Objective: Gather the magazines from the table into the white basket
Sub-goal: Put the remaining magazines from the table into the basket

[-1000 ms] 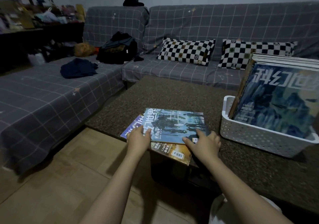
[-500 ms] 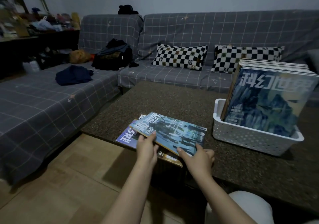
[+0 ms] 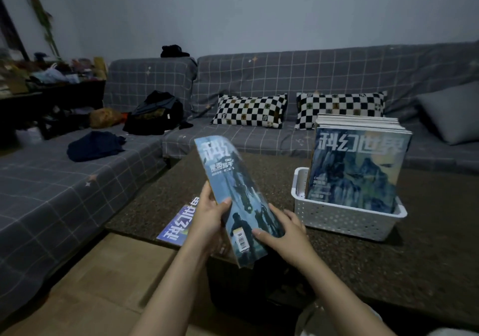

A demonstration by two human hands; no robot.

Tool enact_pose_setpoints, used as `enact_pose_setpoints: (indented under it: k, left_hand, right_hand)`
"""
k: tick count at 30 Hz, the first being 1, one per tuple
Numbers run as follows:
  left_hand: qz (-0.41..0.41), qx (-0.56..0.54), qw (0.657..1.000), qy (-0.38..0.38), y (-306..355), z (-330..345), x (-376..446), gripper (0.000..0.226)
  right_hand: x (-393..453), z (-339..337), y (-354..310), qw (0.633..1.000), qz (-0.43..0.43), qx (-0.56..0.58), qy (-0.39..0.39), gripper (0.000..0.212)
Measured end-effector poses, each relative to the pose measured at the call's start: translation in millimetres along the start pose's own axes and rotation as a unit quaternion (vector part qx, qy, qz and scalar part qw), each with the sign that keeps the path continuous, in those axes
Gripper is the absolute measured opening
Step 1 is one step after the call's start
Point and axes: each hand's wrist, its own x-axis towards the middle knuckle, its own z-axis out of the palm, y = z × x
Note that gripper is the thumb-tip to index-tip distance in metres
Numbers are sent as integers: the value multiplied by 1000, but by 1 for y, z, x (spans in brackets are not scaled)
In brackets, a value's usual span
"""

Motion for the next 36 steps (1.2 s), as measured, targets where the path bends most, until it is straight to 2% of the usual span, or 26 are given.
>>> enact_pose_setpoints:
  k: [3, 5, 8, 12, 17, 22, 28, 30, 36]
  left_hand:
    - [17, 12, 999, -45, 27, 7, 3, 55]
    - [20, 28, 997, -69, 38, 16, 6, 56]
    - [33, 46, 995, -86, 44, 35, 17, 56]
    - [39, 57, 994, -91, 38, 63, 36, 52]
    - [72, 56, 990, -107, 29, 110, 66, 53]
    - [132, 43, 983, -120, 18, 159, 92, 52]
    - [115, 89, 988, -45, -31, 201, 108, 46]
    - [138, 122, 983, -9, -44, 204, 110, 44]
    - [197, 145, 969, 41, -57, 207, 114, 47]
  right_hand:
    - [2, -21, -17, 990, -32, 132, -33, 104]
    - [1, -37, -28, 986, -41, 163, -14, 107]
    - [1, -62, -31, 985, -54, 148, 72, 100]
    - [0, -99, -24, 971, -96, 109, 192, 79]
    - [0, -152, -22, 941, -165, 90, 281, 67]
    - [3, -194, -10, 913, -191, 65, 354, 68]
    - [20, -211, 23, 899, -134, 0, 417, 83]
    - [27, -210, 34, 898, -113, -5, 426, 88]
    - [47, -210, 52, 890, -96, 16, 445, 70]
